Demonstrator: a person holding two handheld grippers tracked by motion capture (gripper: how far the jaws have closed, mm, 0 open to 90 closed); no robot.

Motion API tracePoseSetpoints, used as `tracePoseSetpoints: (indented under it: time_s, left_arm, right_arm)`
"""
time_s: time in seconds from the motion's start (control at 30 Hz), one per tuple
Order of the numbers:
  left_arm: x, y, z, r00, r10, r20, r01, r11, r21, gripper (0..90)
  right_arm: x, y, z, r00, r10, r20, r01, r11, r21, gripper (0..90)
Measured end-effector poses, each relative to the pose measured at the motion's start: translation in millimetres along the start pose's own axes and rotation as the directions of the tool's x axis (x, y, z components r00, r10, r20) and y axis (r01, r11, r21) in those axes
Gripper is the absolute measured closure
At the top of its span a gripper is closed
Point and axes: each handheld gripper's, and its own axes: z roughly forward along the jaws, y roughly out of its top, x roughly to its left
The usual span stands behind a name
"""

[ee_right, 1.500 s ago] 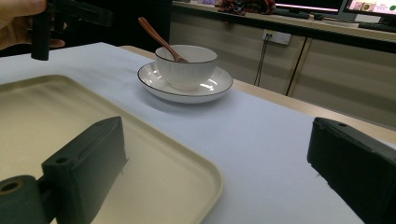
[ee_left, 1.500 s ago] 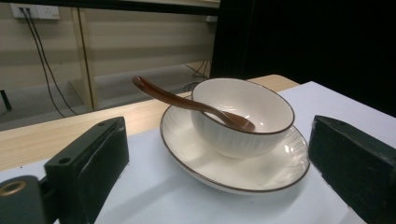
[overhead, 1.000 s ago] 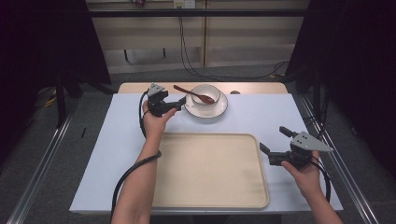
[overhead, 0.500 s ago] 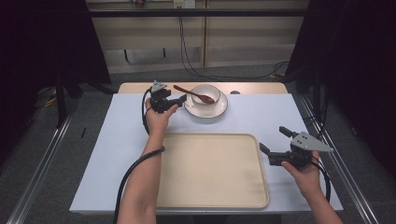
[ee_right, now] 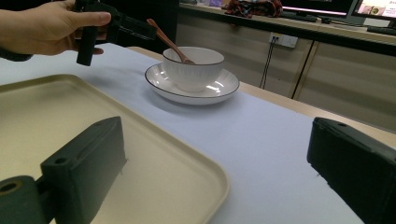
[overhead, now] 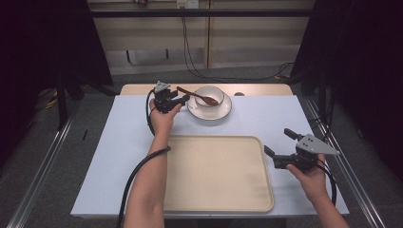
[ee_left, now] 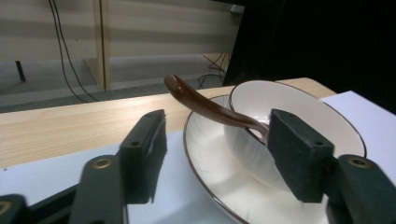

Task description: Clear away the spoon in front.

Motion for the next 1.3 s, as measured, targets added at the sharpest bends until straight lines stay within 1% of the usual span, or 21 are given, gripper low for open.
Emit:
tracePoseSetpoints:
  time_s: [0.13, 0.17, 0.2, 0.23, 0.33, 0.4, 0.43, 0.47, 0.5, 0.53, 0.6, 0.7, 0.73, 0.93, 0.97, 1.0, 1.03, 1.13, 1.17, 1.23, 1.3]
  left_arm:
    - [-1.6, 0.9, 1.8, 1.0000, 0.004, -0.007, -0.004, 1.0000, 0.000, 43.1]
    - [-2.2, 1.0, 2.6, 1.0000, 0.007, 0.001, -0.007, 1.0000, -0.002, 43.5]
    - [-3.0, 1.4, 3.0, 1.0000, 0.004, -0.003, -0.004, 1.0000, 0.004, 44.3]
    - [-3.3, 1.4, 3.8, 1.0000, 0.005, 0.006, -0.005, 1.0000, -0.003, 44.8]
    - [-4.7, 1.8, 4.7, 1.0000, 0.007, 0.006, -0.007, 1.0000, -0.003, 48.0]
    - [-5.0, 1.9, 5.6, 0.9999, 0.006, 0.015, -0.006, 1.0000, -0.003, 49.2]
    - [-4.5, 2.2, 6.0, 0.9999, -0.002, 0.015, 0.002, 1.0000, -0.005, 49.2]
    - [-3.7, 1.9, 6.6, 0.9996, -0.011, 0.026, 0.012, 0.9998, -0.019, 51.1]
    - [-3.0, 2.1, 5.8, 0.9997, -0.013, 0.020, 0.013, 0.9998, -0.012, 52.5]
    - [-2.5, 1.7, 6.3, 0.9994, -0.020, 0.029, 0.020, 0.9996, -0.020, 54.1]
    - [-2.0, 1.7, 6.1, 0.9993, -0.018, 0.031, 0.019, 0.9996, -0.020, 55.2]
    - [-1.1, 1.9, 5.0, 0.9990, -0.029, 0.035, 0.030, 0.9994, -0.018, 56.8]
    - [-0.7, 2.0, 5.1, 0.9988, -0.028, 0.039, 0.029, 0.9993, -0.025, 56.9]
    - [-0.8, 2.4, 4.9, 0.9986, -0.033, 0.042, 0.033, 0.9992, -0.022, 57.7]
    - [-0.9, 2.3, 4.6, 0.9982, -0.040, 0.045, 0.042, 0.9986, -0.032, 58.4]
    - [-0.9, 2.3, 4.6, 0.9982, -0.040, 0.045, 0.042, 0.9986, -0.032, 59.4]
    - [-1.2, 2.3, 4.8, 0.9975, -0.042, 0.056, 0.044, 0.9985, -0.031, 60.9]
    - [-1.1, 2.5, 4.5, 0.9971, -0.052, 0.056, 0.054, 0.9980, -0.033, 63.5]
    - [-2.3, 2.9, 4.7, 0.9960, -0.064, 0.062, 0.067, 0.9969, -0.042, 64.5]
    - [-2.8, 3.4, 4.7, 0.9941, -0.074, 0.080, 0.078, 0.9954, -0.056, 66.8]
    - [-3.2, 4.8, 4.3, 0.9944, -0.069, 0.080, 0.074, 0.9953, -0.063, 68.8]
  right_arm:
    - [-0.2, 0.1, -0.1, 1.0000, 0.001, 0.001, -0.001, 1.000, -0.001, 4.2]
    - [-0.2, 0.0, 0.0, 1.0000, 0.001, 0.001, -0.001, 1.000, -0.001, 4.2]
    - [0.0, 0.1, -0.2, 1.0000, 0.004, 0.003, -0.004, 1.000, 0.001, 4.2]
    - [-0.2, 0.1, -0.5, 1.0000, 0.003, 0.001, -0.003, 1.000, 0.001, 4.2]
    - [-0.4, 0.4, -0.8, 1.0000, 0.000, 0.002, 0.000, 1.000, 0.000, 4.3]
    - [-0.2, 0.4, -0.8, 1.0000, 0.001, 0.005, -0.001, 1.000, -0.002, 4.2]
    - [-0.2, 0.4, -0.7, 1.0000, 0.002, 0.002, -0.002, 1.000, -0.003, 4.2]
    - [-0.2, 0.3, -0.6, 1.0000, 0.001, 0.001, -0.001, 1.000, -0.002, 4.3]
    - [0.0, 0.3, -0.5, 1.0000, 0.001, 0.001, -0.001, 1.000, -0.002, 4.3]
    - [0.2, 0.3, -0.4, 1.0000, 0.003, 0.003, -0.003, 1.000, -0.003, 4.3]
    - [0.2, 0.3, -0.4, 1.0000, 0.004, 0.002, -0.004, 1.000, -0.003, 4.3]
    - [-0.5, 0.3, -0.8, 1.0000, 0.000, 0.001, 0.000, 1.000, 0.000, 4.3]
    - [-0.3, 0.4, -0.8, 1.0000, -0.001, 0.003, 0.001, 1.000, 0.000, 4.3]
    - [0.2, 0.4, -0.4, 1.0000, 0.004, 0.003, -0.004, 1.000, -0.003, 4.3]
    - [0.1, 0.3, -0.5, 1.0000, 0.001, 0.002, -0.001, 1.000, -0.002, 4.3]
    - [0.1, 0.3, -0.5, 1.0000, 0.001, 0.002, -0.001, 1.000, -0.002, 4.3]
    - [-0.2, 0.2, -0.4, 1.0000, 0.000, -0.001, 0.000, 1.000, -0.002, 4.3]
    - [-0.1, 0.3, -0.4, 1.0000, -0.002, -0.001, 0.002, 1.000, -0.001, 4.3]
    - [0.2, 0.4, -0.3, 1.0000, 0.001, 0.002, -0.001, 1.000, -0.002, 4.4]
    - [0.1, 0.3, -0.3, 1.0000, -0.001, 0.001, 0.001, 1.000, -0.001, 4.4]
    - [0.0, 0.2, -0.3, 1.0000, -0.005, 0.002, 0.005, 1.000, 0.000, 4.4]
